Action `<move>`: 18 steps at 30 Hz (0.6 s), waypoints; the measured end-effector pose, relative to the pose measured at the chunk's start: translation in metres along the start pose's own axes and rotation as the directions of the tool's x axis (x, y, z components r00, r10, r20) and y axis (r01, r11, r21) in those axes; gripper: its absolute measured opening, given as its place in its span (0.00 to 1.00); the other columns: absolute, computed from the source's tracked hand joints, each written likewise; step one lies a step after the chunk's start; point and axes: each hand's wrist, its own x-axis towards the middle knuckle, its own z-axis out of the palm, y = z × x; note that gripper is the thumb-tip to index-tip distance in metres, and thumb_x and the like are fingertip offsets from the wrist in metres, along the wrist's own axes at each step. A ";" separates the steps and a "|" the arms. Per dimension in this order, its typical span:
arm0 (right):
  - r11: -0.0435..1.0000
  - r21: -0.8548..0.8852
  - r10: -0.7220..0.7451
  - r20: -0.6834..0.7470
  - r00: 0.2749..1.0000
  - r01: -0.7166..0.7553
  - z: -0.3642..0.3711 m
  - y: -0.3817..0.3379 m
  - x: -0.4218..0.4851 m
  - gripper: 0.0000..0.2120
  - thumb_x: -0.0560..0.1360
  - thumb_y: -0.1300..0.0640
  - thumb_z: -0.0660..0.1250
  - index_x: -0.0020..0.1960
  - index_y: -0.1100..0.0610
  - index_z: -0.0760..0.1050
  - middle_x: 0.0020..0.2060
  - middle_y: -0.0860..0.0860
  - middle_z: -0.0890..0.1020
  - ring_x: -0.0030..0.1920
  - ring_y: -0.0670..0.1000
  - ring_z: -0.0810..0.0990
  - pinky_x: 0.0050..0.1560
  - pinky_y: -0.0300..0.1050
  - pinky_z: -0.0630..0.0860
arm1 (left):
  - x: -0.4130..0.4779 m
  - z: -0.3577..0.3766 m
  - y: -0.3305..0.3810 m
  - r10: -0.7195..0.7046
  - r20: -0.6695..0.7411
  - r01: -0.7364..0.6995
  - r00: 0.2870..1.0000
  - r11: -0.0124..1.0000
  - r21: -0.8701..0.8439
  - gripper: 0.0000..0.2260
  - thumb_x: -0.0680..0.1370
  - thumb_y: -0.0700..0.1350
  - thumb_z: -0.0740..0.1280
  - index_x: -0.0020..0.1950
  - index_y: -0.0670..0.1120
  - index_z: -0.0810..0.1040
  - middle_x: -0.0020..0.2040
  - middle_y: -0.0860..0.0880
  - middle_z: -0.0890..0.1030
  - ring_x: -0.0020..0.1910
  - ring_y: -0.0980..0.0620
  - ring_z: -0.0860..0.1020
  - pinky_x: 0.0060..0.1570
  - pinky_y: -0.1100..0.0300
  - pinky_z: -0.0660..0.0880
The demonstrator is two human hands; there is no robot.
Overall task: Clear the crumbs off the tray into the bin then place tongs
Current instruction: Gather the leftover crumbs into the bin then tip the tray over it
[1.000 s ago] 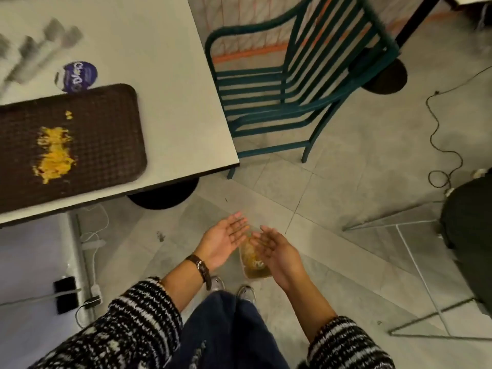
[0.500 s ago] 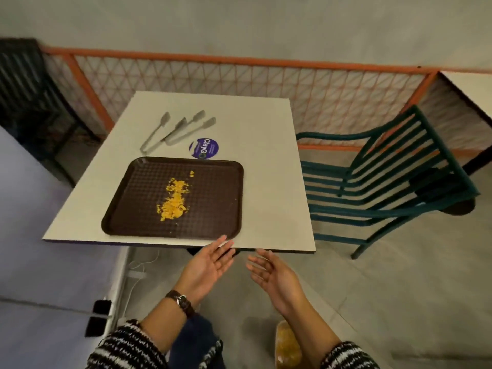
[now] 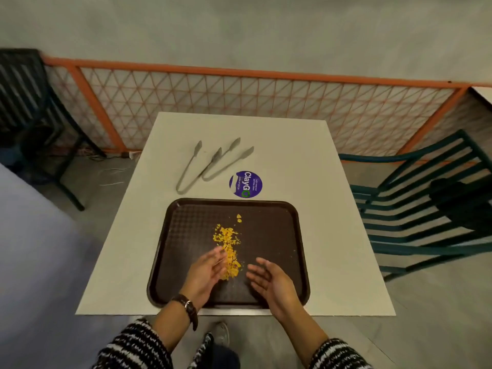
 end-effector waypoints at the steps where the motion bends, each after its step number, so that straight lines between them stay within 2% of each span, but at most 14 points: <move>1: 1.000 -0.009 0.002 -0.008 1.000 -0.002 0.006 0.001 0.004 0.13 0.81 0.55 0.53 0.57 0.58 0.74 0.51 0.58 0.82 0.50 0.56 0.80 0.55 0.49 0.74 | 0.006 -0.004 0.003 0.009 -0.044 -0.008 0.999 1.000 0.029 0.14 0.78 0.37 0.59 0.63 0.41 0.72 0.51 0.44 0.79 0.44 0.53 0.77 0.44 0.62 0.76; 3: 0.999 -0.035 0.009 -0.027 1.000 -0.010 0.013 0.005 0.012 0.13 0.81 0.55 0.53 0.57 0.58 0.74 0.51 0.58 0.82 0.51 0.56 0.80 0.56 0.50 0.73 | 0.016 -0.008 0.007 0.011 -0.115 -0.003 0.993 0.998 0.068 0.15 0.76 0.33 0.60 0.62 0.40 0.72 0.44 0.47 0.79 0.37 0.55 0.78 0.32 0.68 0.76; 4: 0.999 -0.052 0.011 -0.036 0.999 -0.013 0.014 0.007 0.015 0.13 0.81 0.55 0.53 0.57 0.58 0.74 0.50 0.57 0.83 0.51 0.56 0.81 0.55 0.50 0.74 | 0.020 -0.009 0.009 0.011 -0.139 -0.001 0.990 0.997 0.078 0.15 0.76 0.31 0.61 0.62 0.39 0.72 0.43 0.47 0.78 0.35 0.55 0.78 0.30 0.70 0.75; 7: 0.994 -0.102 0.029 -0.072 0.997 -0.037 0.014 0.011 0.024 0.13 0.81 0.55 0.53 0.57 0.58 0.74 0.50 0.57 0.83 0.53 0.56 0.81 0.52 0.48 0.75 | 0.034 -0.011 0.011 0.007 -0.173 0.011 0.985 0.995 0.102 0.16 0.74 0.28 0.61 0.62 0.37 0.72 0.43 0.47 0.77 0.38 0.53 0.75 0.28 0.70 0.75; 11: 0.984 -0.169 0.035 -0.102 0.994 -0.052 0.010 0.011 0.031 0.13 0.81 0.55 0.53 0.56 0.58 0.75 0.50 0.58 0.83 0.51 0.55 0.82 0.56 0.48 0.74 | 0.050 -0.012 0.011 -0.023 -0.189 0.044 0.982 0.993 0.108 0.17 0.74 0.29 0.63 0.62 0.38 0.73 0.43 0.47 0.77 0.39 0.53 0.76 0.28 0.71 0.76; 14: 0.951 -0.307 -0.069 -0.146 0.987 0.021 0.008 0.010 0.042 0.12 0.81 0.57 0.55 0.53 0.58 0.76 0.45 0.56 0.83 0.44 0.52 0.82 0.49 0.42 0.75 | 0.053 -0.010 0.015 -0.048 -0.186 0.068 0.981 0.993 0.101 0.14 0.75 0.33 0.63 0.61 0.40 0.74 0.43 0.47 0.78 0.39 0.54 0.76 0.31 0.69 0.77; 16: 0.865 -0.488 -0.213 -0.138 0.967 0.121 0.005 0.005 0.053 0.09 0.80 0.59 0.58 0.49 0.57 0.78 0.44 0.53 0.83 0.45 0.50 0.80 0.44 0.31 0.74 | 0.053 -0.011 0.018 -0.064 -0.192 0.078 0.979 0.995 0.067 0.12 0.76 0.35 0.62 0.60 0.40 0.74 0.42 0.47 0.78 0.38 0.53 0.76 0.30 0.67 0.77; 18: 0.682 -0.697 -0.332 -0.027 0.943 0.220 0.003 -0.003 0.068 0.08 0.79 0.59 0.60 0.52 0.56 0.79 0.48 0.50 0.81 0.51 0.48 0.78 0.45 0.23 0.69 | 0.053 -0.013 0.021 -0.081 -0.210 0.096 0.974 0.994 0.060 0.12 0.77 0.36 0.60 0.60 0.40 0.74 0.42 0.48 0.79 0.38 0.53 0.76 0.30 0.67 0.77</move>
